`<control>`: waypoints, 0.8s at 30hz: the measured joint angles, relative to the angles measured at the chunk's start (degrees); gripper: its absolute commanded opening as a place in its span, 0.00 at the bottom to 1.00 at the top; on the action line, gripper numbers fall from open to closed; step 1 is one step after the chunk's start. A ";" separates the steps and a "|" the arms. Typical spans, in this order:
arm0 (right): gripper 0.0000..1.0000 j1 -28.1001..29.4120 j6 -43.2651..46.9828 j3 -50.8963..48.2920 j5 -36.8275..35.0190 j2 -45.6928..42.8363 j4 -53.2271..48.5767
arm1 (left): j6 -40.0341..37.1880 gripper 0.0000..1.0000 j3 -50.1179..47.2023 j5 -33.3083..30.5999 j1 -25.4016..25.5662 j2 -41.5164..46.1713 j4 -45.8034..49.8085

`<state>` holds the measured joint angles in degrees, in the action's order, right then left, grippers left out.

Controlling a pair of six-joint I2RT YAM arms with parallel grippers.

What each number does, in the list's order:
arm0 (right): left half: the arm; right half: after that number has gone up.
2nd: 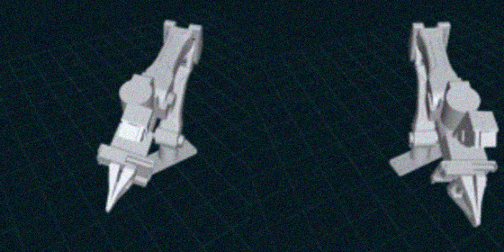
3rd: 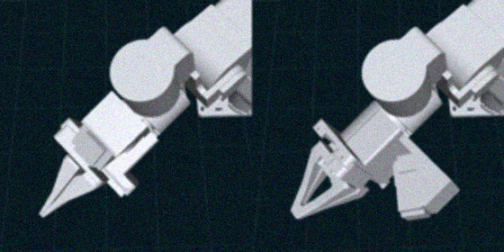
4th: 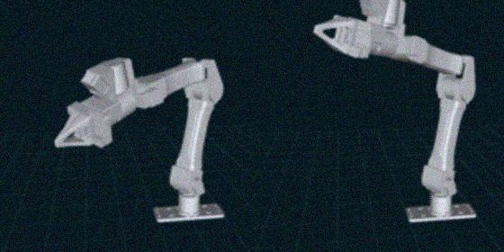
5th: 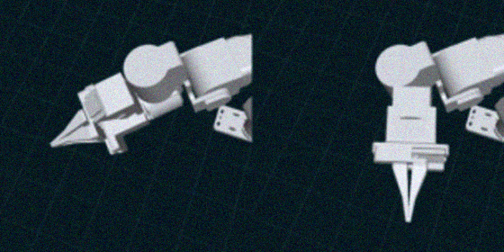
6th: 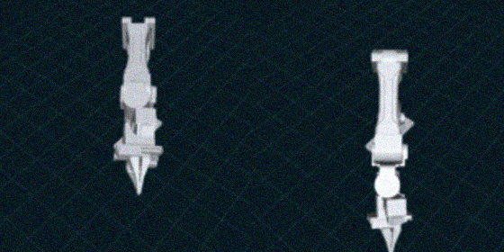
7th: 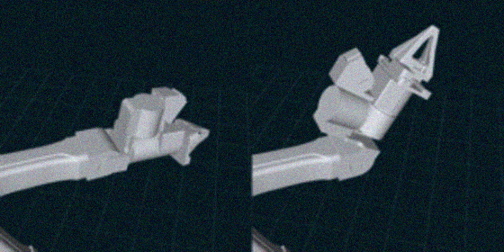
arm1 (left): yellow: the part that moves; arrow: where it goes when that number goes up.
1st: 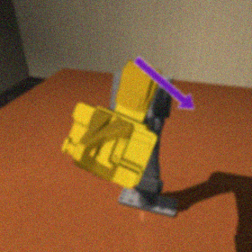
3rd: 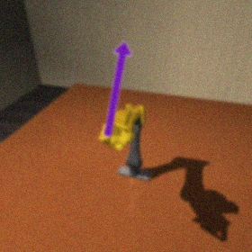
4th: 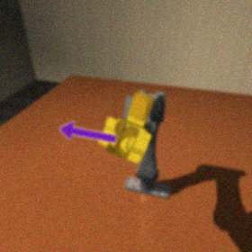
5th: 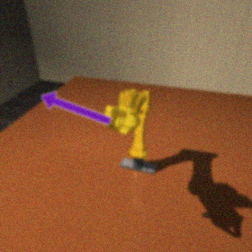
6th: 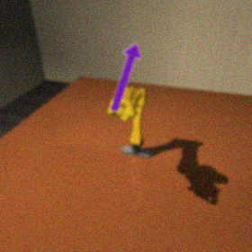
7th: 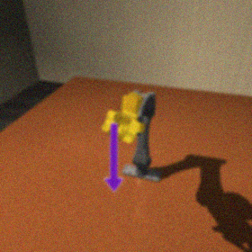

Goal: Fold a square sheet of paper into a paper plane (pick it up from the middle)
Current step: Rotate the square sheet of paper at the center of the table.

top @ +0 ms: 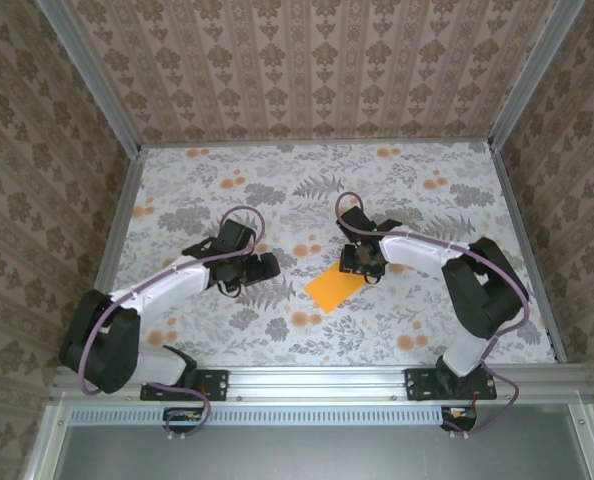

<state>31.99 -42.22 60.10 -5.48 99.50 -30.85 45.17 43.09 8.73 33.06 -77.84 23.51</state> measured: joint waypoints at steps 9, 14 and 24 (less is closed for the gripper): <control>0.56 0.00 1.01 3.06 -0.61 5.20 3.50 | -0.42 0.91 3.30 0.57 2.27 -4.44 -0.26; 0.52 -0.24 5.11 6.19 5.51 8.37 9.16 | -0.11 0.90 3.34 0.74 2.51 -6.21 -0.42; 0.48 -0.17 10.75 7.19 18.36 10.84 18.14 | 1.75 0.86 2.99 5.20 4.81 -7.61 -4.96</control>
<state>31.81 -31.46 67.29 12.88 110.34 -12.71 46.92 46.09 13.93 37.87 -85.45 18.55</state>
